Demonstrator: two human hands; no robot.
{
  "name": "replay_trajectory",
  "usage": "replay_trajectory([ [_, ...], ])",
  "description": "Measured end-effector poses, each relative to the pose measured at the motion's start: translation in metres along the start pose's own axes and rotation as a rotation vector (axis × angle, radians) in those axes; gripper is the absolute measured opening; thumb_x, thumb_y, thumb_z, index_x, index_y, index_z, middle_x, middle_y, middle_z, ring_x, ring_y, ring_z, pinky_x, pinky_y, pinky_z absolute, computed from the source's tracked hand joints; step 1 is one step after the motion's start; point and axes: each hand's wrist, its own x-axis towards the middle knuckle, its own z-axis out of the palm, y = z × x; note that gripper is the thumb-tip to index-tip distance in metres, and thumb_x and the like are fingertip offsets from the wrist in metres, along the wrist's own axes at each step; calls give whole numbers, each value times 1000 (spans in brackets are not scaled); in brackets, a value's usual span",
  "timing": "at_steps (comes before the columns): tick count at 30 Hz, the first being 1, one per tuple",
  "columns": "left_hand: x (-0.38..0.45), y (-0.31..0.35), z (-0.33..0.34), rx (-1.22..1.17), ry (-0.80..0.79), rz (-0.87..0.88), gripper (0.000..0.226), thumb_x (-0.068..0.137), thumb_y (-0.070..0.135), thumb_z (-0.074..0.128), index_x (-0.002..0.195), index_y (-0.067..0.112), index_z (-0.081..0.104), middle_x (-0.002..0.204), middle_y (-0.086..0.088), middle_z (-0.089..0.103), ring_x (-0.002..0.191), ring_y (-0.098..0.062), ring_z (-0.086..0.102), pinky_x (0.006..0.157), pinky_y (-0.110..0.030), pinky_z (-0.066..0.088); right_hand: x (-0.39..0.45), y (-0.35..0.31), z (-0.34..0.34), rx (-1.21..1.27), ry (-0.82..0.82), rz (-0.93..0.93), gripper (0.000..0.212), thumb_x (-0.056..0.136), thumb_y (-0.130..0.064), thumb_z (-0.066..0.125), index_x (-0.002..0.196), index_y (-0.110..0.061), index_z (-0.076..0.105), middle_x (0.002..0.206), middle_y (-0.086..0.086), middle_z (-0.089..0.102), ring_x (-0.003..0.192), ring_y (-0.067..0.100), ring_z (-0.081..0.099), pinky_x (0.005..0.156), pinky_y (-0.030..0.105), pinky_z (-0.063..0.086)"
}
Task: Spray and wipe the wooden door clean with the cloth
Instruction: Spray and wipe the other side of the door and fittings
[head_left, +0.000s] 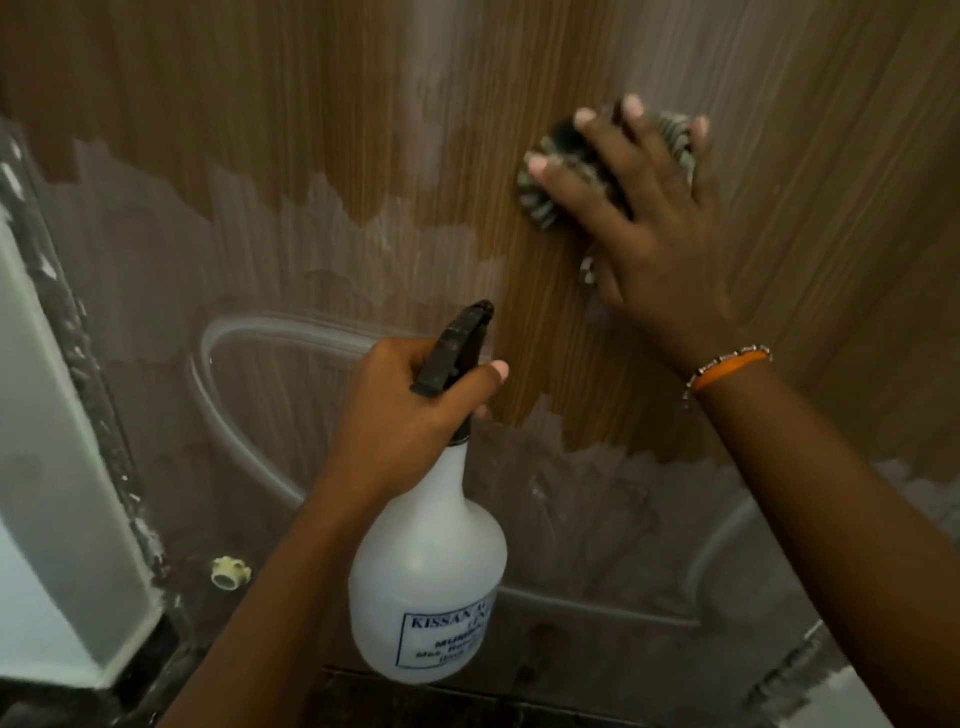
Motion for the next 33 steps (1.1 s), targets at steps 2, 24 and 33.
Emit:
replay_trajectory([
  [2, 1, -3, -4, -9, -3, -1, 50, 64, 52, 63, 69, 3, 70, 66, -9, 70, 67, -25, 69, 77, -47, 57, 6, -9, 1, 18, 45, 105, 49, 95, -8, 46, 142, -20, 46, 147, 14, 41, 139, 37, 32, 115, 53, 10],
  [24, 7, -38, -53, 49, 0, 119, 50, 72, 55, 58, 62, 6, 61, 57, -9, 62, 54, -23, 60, 59, -36, 50, 40, -68, 22, 75, 14, 60, 50, 94, -6, 46, 143, -19, 45, 148, 14, 40, 140, 35, 30, 116, 54, 9],
  [33, 7, -46, -83, 53, 23, 96, 19, 72, 44, 65, 63, 29, 59, 55, 14, 61, 53, -4, 60, 53, -11, 44, -66, -147, 52, 154, -283, -381, 61, 95, -20, 50, 150, -17, 23, 154, 10, 24, 147, 29, 10, 117, 49, 9],
])
